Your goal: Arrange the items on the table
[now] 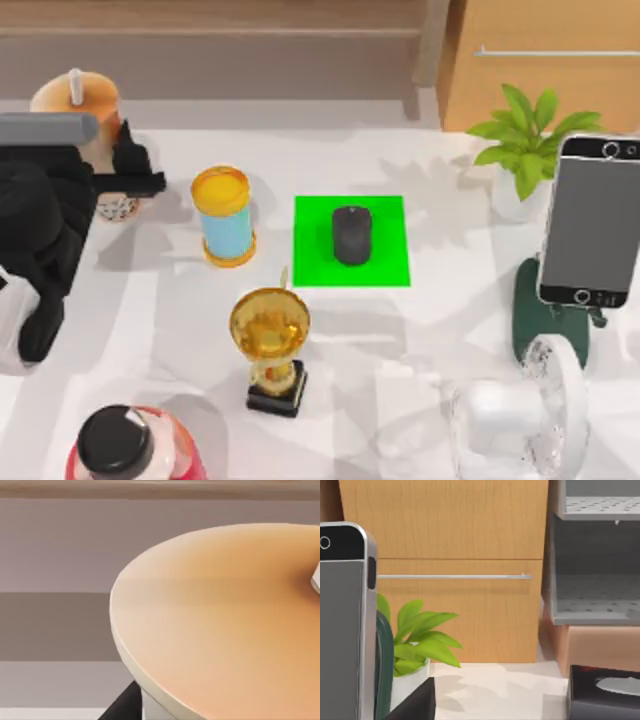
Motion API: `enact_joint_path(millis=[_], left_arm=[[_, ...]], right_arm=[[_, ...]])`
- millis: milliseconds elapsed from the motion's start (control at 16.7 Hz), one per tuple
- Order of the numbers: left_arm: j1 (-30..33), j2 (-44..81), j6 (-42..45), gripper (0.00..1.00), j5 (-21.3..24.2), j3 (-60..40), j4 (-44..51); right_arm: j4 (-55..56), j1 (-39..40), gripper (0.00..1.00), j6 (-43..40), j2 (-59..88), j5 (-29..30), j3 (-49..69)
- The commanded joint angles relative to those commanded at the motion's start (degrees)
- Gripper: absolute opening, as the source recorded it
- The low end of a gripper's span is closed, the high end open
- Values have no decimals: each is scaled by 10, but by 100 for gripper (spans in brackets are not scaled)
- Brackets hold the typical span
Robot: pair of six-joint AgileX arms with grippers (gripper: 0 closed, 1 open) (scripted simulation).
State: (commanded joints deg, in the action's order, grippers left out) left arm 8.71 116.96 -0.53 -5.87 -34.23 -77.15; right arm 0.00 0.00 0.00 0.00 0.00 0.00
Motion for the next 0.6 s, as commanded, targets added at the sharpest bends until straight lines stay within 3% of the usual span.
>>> enact_joint_path(millis=[600], left_arm=[[1, -25, 2, 0, -1, 1, 26]], right_arm=[[0, 0, 100, 0, 0, 0, 0]])
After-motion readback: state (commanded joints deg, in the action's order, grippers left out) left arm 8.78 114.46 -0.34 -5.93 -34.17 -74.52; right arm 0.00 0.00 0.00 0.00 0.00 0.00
